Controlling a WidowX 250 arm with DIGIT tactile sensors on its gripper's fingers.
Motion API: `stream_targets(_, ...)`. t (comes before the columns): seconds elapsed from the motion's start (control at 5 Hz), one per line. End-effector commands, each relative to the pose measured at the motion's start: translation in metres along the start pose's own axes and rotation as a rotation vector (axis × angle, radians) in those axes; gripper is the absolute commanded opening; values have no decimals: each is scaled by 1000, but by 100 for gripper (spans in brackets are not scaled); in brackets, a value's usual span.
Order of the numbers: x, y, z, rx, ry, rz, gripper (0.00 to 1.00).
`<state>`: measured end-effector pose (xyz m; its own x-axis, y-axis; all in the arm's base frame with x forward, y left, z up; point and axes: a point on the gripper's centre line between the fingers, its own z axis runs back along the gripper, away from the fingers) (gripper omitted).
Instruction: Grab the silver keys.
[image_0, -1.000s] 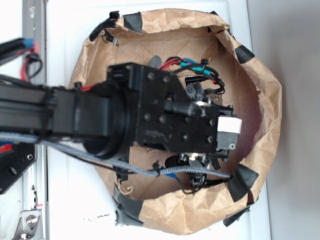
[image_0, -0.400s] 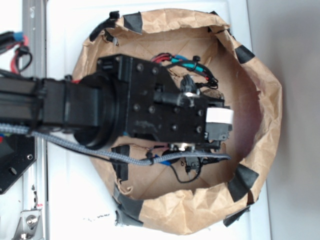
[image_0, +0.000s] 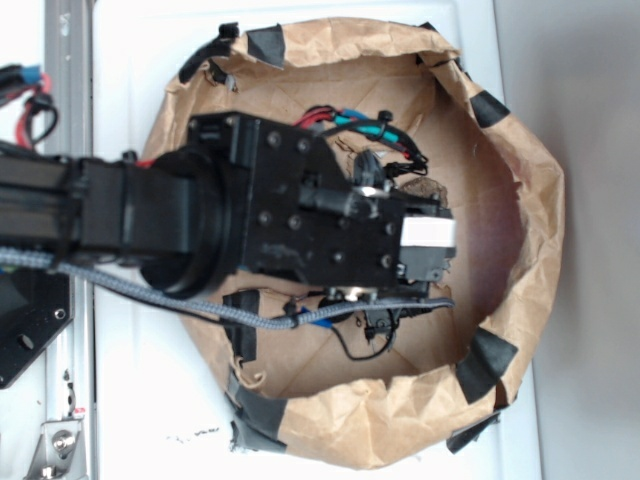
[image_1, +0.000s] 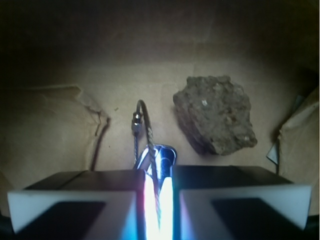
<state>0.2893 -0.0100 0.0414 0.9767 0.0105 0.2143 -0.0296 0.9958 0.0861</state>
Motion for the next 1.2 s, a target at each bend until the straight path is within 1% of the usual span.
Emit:
stream_targets(0.0,9,1,33,5,-45,19,0)
stream_targets(0.2,3,5,65,7,-58,12,0)
stream_targets(0.4,-17,15,120,-89,-61,11,0)
stream_targets(0.6,1,22,152,-71,64,86,0)
stream_targets(0.8,-1,17,130,-10,39,108,0)
stream_targets(1.0,1,9,120,25,21,122,0)
